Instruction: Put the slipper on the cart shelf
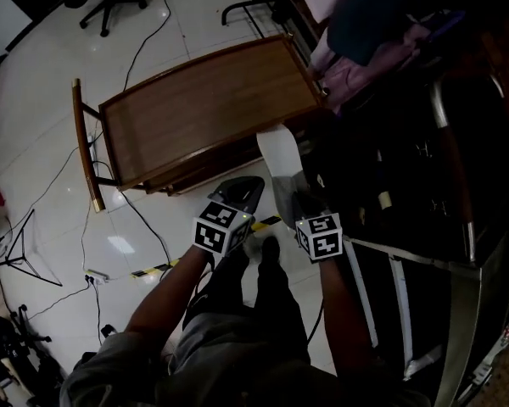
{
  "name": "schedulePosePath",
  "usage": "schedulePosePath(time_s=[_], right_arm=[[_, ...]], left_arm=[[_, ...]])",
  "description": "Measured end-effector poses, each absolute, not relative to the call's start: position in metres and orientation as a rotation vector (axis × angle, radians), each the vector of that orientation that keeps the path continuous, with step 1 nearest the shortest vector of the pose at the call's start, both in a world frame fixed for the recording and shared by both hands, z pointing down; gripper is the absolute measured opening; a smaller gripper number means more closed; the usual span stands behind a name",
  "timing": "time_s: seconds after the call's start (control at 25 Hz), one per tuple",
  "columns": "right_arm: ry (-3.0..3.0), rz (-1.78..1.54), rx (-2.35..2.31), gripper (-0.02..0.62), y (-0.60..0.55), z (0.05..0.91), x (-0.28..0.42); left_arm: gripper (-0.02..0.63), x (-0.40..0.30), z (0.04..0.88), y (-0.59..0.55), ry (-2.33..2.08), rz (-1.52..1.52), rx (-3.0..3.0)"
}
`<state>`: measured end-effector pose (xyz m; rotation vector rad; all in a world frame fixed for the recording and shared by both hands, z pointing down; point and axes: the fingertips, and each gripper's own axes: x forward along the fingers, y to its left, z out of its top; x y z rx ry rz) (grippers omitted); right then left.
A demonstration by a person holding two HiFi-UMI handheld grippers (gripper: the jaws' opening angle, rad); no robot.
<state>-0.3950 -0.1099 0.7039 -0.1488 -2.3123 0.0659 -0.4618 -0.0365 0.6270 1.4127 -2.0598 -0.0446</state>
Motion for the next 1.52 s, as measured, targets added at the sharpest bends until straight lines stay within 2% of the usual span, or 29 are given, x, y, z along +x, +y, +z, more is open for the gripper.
schedulePosePath(time_s=[0.32, 0.8, 1.52], right_arm=[[-2.436, 0.086, -0.15, 0.006, -0.1, 0.616, -0.319], [-2.63, -0.026, -0.084, 0.006, -0.086, 0.509, -0.151], [-2.615, 0.009, 0.522, 0.006, -0.128, 0.471, 0.092]], left_arm=[[0.008, -0.408, 0.561, -0.04, -2.087, -0.006, 1.46], [0.008, -0.255, 0.48, -0.04, -2.127, 0.01, 1.59], [0.008, -0.038, 0.469, -0.129, -1.708, 0.207, 2.108]])
